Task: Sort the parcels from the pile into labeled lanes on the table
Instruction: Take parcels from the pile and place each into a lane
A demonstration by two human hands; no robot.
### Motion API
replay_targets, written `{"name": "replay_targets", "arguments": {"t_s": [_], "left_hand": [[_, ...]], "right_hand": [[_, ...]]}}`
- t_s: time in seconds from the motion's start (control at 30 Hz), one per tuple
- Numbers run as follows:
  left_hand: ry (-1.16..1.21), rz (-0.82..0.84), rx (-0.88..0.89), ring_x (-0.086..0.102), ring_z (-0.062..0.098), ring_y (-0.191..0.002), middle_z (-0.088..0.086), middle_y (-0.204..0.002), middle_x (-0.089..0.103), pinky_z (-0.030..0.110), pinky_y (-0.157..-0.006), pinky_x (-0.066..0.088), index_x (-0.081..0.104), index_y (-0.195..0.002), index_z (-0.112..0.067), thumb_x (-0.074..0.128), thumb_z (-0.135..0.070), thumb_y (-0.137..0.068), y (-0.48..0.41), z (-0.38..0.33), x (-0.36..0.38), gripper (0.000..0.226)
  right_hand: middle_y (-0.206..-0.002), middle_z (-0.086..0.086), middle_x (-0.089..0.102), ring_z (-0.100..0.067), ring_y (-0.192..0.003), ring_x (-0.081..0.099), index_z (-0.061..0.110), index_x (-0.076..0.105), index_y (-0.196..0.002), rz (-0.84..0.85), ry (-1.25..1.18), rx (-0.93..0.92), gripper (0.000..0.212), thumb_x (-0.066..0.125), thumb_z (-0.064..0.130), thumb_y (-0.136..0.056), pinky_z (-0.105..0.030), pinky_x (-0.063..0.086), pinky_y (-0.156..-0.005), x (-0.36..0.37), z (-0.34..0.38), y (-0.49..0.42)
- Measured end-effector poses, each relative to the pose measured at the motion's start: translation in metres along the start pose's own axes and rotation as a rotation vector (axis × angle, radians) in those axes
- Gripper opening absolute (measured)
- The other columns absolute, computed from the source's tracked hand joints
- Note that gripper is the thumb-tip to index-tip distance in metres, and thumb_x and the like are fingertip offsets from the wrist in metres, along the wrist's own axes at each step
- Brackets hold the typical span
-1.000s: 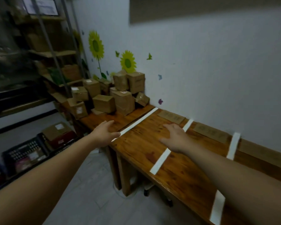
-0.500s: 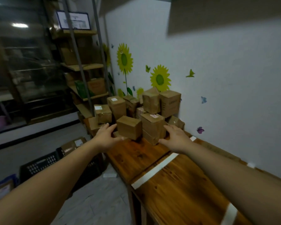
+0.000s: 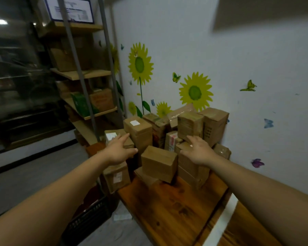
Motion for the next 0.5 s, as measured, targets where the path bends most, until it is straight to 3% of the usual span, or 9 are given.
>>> {"name": "replay_targets", "arguments": {"t_s": [0.33,0.43,0.5], "left_hand": [[0.119,0.165,0.263,0.020,0.022,-0.143,0.005,-0.157,0.017,0.033,-0.116,0.019,0.019,-0.150,-0.023,0.061,-0.040,-0.088,-0.144,-0.070,0.006,0.078],[0.145,0.235,0.323,0.030,0.018,-0.138,0.001,-0.152,0.028,0.026,-0.112,0.025,0.023,-0.149,-0.020,0.063,-0.035,-0.088,-0.180,-0.103,0.031,0.075],[0.202,0.260,0.352,0.042,0.009,-0.119,-0.008,-0.132,0.041,0.018,-0.096,0.032,0.032,-0.146,-0.018,0.062,-0.024,-0.090,-0.196,-0.126,0.043,0.064]], "right_hand": [[-0.150,-0.016,0.029,-0.031,-0.136,0.034,0.015,0.020,-0.151,-0.186,-0.155,0.284,0.080,0.061,0.043,-0.089,-0.033,0.029,-0.109,-0.034,-0.025,-0.073],[-0.143,-0.014,0.042,-0.030,-0.129,0.044,0.014,0.037,-0.144,-0.278,-0.280,0.318,0.067,0.064,0.038,-0.088,-0.033,0.036,-0.104,-0.049,-0.040,-0.097],[-0.135,-0.009,0.054,-0.028,-0.122,0.051,0.014,0.050,-0.134,-0.328,-0.381,0.329,0.050,0.063,0.033,-0.090,-0.032,0.041,-0.098,-0.055,-0.050,-0.114]]}}
Point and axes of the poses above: each hand's wrist, its own y-axis away from the middle knuckle, its own x-axis out of the palm, z = x × y, the point moved 9 cm from there along -y, towards the middle knuckle
